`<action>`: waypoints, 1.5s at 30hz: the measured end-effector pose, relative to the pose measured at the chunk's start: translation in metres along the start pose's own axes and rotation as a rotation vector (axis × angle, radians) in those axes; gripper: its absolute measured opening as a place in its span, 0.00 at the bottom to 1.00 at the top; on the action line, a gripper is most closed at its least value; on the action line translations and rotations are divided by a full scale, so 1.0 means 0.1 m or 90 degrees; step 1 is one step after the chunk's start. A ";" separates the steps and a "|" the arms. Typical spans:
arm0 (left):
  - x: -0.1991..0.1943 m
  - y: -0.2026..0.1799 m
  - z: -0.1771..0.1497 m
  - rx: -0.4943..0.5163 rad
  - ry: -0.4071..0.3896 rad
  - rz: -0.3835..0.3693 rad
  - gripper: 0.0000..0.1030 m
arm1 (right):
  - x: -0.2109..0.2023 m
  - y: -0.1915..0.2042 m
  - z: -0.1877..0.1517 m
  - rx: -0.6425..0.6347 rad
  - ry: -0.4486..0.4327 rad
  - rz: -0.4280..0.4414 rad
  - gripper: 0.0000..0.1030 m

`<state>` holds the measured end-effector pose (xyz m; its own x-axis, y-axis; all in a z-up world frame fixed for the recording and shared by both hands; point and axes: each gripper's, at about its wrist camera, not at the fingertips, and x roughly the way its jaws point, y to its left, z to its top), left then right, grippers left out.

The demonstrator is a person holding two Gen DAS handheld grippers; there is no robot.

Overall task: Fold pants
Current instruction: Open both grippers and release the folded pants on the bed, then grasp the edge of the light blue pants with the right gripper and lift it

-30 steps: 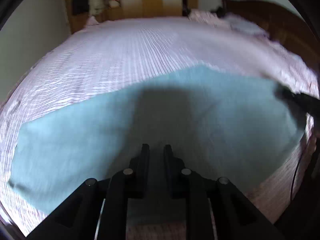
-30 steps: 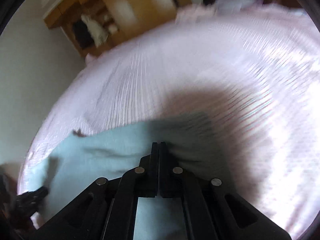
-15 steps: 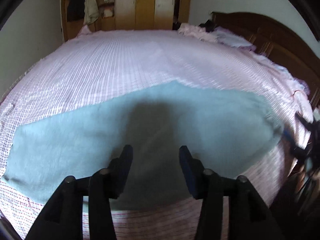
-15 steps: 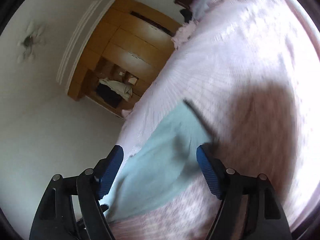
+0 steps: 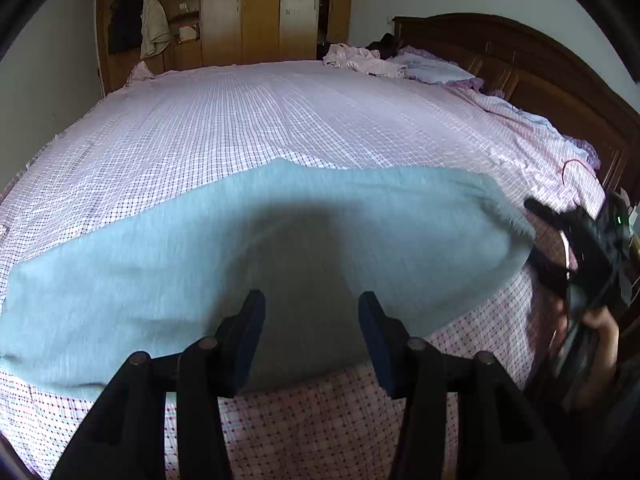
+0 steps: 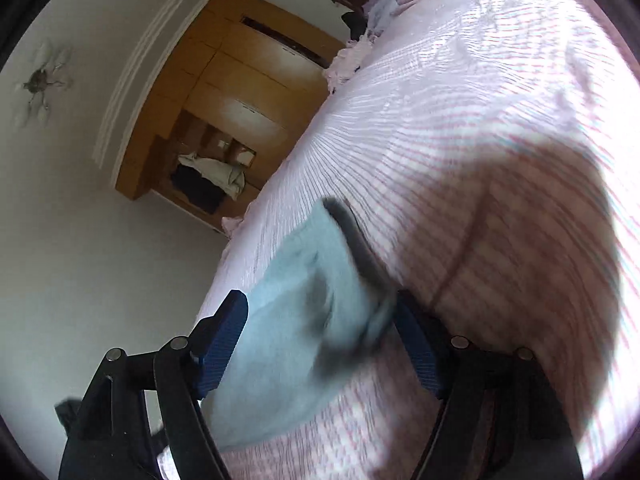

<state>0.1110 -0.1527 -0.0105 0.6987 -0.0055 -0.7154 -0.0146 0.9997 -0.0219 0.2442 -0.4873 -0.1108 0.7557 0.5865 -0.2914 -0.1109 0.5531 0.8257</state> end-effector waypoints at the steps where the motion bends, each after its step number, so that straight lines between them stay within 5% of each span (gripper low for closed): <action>1: -0.01 0.01 -0.03 0.004 0.001 0.002 0.50 | 0.01 -0.01 0.00 0.004 -0.001 0.000 0.67; 10: 0.13 0.13 -0.13 -0.027 0.032 0.005 0.50 | 0.19 0.05 0.01 -0.004 0.037 0.006 0.67; 15: 0.06 0.22 -0.17 -0.038 0.005 0.000 0.50 | 0.22 -0.02 0.05 0.022 0.036 0.006 0.61; 16: 0.04 0.24 -0.17 -0.045 0.000 -0.003 0.49 | 0.24 -0.01 0.05 0.011 0.043 -0.010 0.53; 18: 0.03 0.28 -0.18 -0.061 -0.014 -0.014 0.26 | 0.22 -0.01 0.03 -0.007 0.044 -0.049 0.12; 19: 0.03 0.29 -0.19 -0.064 -0.013 -0.019 0.18 | 0.22 0.01 0.02 -0.019 0.047 -0.072 0.09; 20: 0.06 0.29 -0.20 -0.065 -0.003 -0.020 0.10 | 0.21 0.07 0.02 -0.043 0.043 -0.090 0.09; 28: 0.19 0.27 -0.39 -0.074 0.040 0.027 0.08 | -0.01 1.05 -0.23 -0.326 -0.061 -0.219 0.09; 32: 0.24 0.19 -0.46 -0.051 0.038 0.035 0.05 | -0.12 1.40 -0.16 -0.316 -0.057 -0.159 0.09; 40: -0.12 0.49 -0.40 -0.141 0.031 -0.072 0.05 | -0.01 2.34 -0.15 -0.419 -0.069 -0.169 0.09; 45: -0.61 1.01 -0.30 -0.171 -0.019 -0.053 0.26 | 0.14 2.99 -0.47 -0.527 -0.066 -0.174 0.09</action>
<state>0.0455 -0.0518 0.0102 0.7261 -0.0824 -0.6827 -0.1425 0.9532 -0.2666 0.1912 -0.2859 0.1097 0.8744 0.3369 -0.3493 -0.3204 0.9414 0.1058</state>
